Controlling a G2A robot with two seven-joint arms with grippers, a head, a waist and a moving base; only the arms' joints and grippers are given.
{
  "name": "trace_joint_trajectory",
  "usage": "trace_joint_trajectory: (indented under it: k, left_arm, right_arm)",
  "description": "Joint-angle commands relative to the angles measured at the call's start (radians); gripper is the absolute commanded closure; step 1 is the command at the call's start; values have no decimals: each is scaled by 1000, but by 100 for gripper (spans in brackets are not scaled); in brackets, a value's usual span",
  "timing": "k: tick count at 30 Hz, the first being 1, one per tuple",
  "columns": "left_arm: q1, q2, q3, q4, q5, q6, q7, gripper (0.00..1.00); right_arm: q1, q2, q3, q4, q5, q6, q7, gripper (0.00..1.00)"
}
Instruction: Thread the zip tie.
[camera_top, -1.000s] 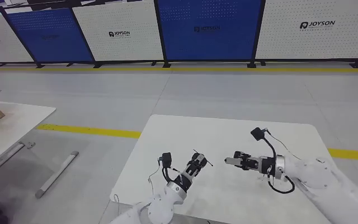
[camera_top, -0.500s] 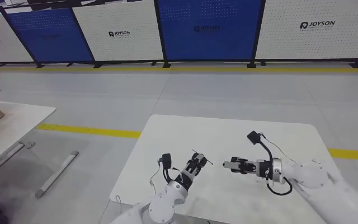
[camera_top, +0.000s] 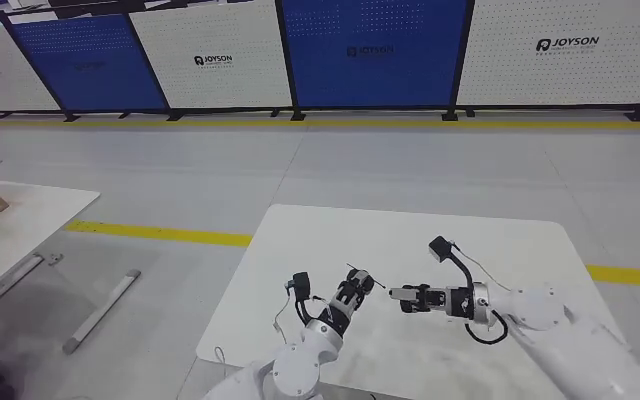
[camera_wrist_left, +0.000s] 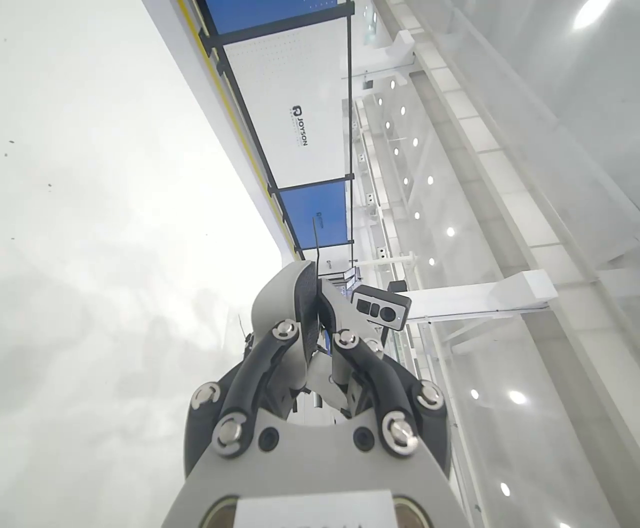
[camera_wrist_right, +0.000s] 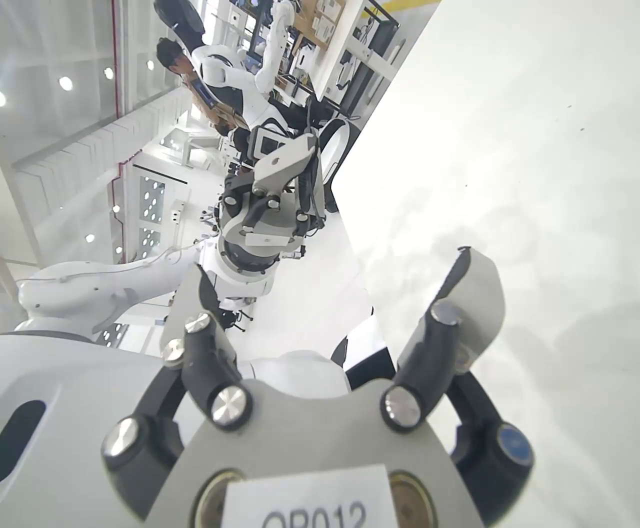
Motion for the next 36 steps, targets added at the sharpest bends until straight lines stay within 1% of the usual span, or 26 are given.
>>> trace_joint_trajectory:
  k: [1, 3, 5, 12, 14, 16, 17, 18, 20, 21, 23, 24, 25, 29, 30, 32, 33, 35, 36]
  left_arm:
    - [5, -7, -4, 0, -43, 7, 9, 100]
    - [2, -16, -3, -2, -80, 17, 23, 100]
    - [-10, -27, 3, 2, -97, 22, 49, 100]
    - [-11, -29, 4, 3, -98, 23, 51, 100]
    - [-6, -30, 4, 6, -88, 15, 32, 100]
    - [0, -32, 2, 6, -72, 7, 24, 100]
    - [4, -34, 2, 6, -66, 4, 23, 100]
    - [8, -36, 0, 3, -61, 2, 22, 100]
    - [13, -38, -3, 0, -55, 0, 19, 100]
    - [17, -40, -6, -3, -51, -1, 18, 100]
    - [22, -42, -10, -7, -47, -2, 15, 100]
    - [25, -43, -12, -9, -45, -2, 14, 100]
    - [29, -45, -15, -12, -43, -2, 12, 100]
    - [38, -50, -20, -18, -33, 4, 1, 100]
    - [40, -51, -20, -18, -31, 6, -2, 100]
    - [43, -54, -21, -18, -22, 10, -9, 100]
    - [44, -56, -21, -18, -19, 11, -11, 100]
    - [47, -59, -22, -16, -12, 13, -14, 100]
    - [48, -61, -23, -16, -10, 13, -16, 100]
  right_arm:
    - [-10, -2, 2, -9, 7, 1, 6, 0]
    - [-11, -6, 9, -4, 19, 0, 14, 0]
    - [-11, -16, 11, 10, 40, 0, 34, 0]
    - [-11, -17, 11, 12, 42, 0, 36, 0]
    - [-25, -18, 19, 6, 44, 9, 18, 0]
    - [-29, -17, 30, 7, 45, 16, 29, 0]
    - [-30, -17, 36, 10, 46, 19, 30, 8]
    - [-33, -18, 42, 15, 49, 26, 29, 55]
    - [-34, -19, 50, 18, 51, 33, 40, 63]
    - [-35, -20, 54, 22, 47, 37, 39, 74]
    - [-37, -22, 59, 25, 45, 42, 44, 80]
    - [-39, -23, 61, 27, 45, 43, 47, 90]
    - [-40, -26, 62, 29, 45, 48, 52, 95]
    - [-37, -35, 65, 40, 47, 51, 65, 95]
    - [-36, -37, 66, 43, 47, 51, 68, 97]
    - [-35, -42, 68, 49, 50, 48, 75, 91]
    - [-34, -44, 69, 52, 51, 47, 78, 91]
    - [-33, -48, 73, 57, 51, 44, 86, 87]
    - [-33, -49, 74, 59, 50, 43, 89, 87]
